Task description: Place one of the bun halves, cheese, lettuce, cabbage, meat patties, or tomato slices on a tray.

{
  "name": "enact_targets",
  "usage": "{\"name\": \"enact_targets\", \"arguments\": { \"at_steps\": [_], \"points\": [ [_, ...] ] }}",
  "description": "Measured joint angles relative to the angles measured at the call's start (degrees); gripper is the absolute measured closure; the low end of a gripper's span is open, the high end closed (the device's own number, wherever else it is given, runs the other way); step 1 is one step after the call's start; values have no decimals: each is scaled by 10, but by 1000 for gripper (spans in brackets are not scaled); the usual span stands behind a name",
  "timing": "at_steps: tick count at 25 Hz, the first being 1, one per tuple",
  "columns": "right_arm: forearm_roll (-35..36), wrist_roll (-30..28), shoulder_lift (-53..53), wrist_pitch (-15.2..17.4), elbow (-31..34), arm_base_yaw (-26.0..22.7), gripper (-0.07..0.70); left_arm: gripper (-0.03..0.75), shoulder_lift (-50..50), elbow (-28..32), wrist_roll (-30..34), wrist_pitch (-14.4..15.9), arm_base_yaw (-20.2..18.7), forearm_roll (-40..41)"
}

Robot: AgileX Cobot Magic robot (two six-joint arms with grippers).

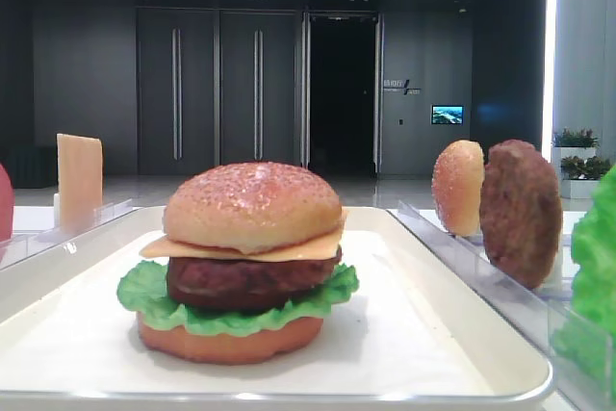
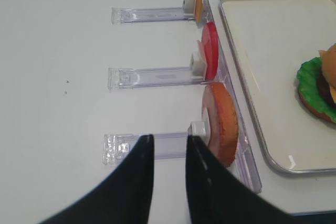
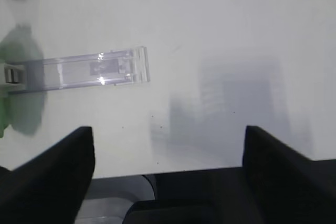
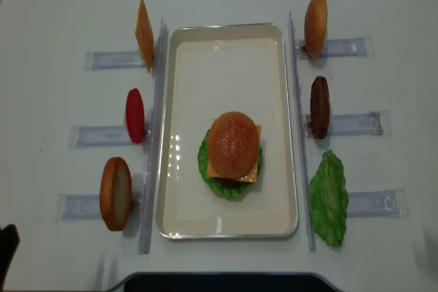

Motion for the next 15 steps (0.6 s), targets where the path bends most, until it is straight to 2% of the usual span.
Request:
{"name": "enact_targets", "arguments": {
  "at_steps": [7,15],
  "points": [
    [0,0,-112,-15,33,0,56,557,0,0,0,0,0,0],
    [0,-9,-226,-29,44,0,56,557,0,0,0,0,0,0]
  ]
}}
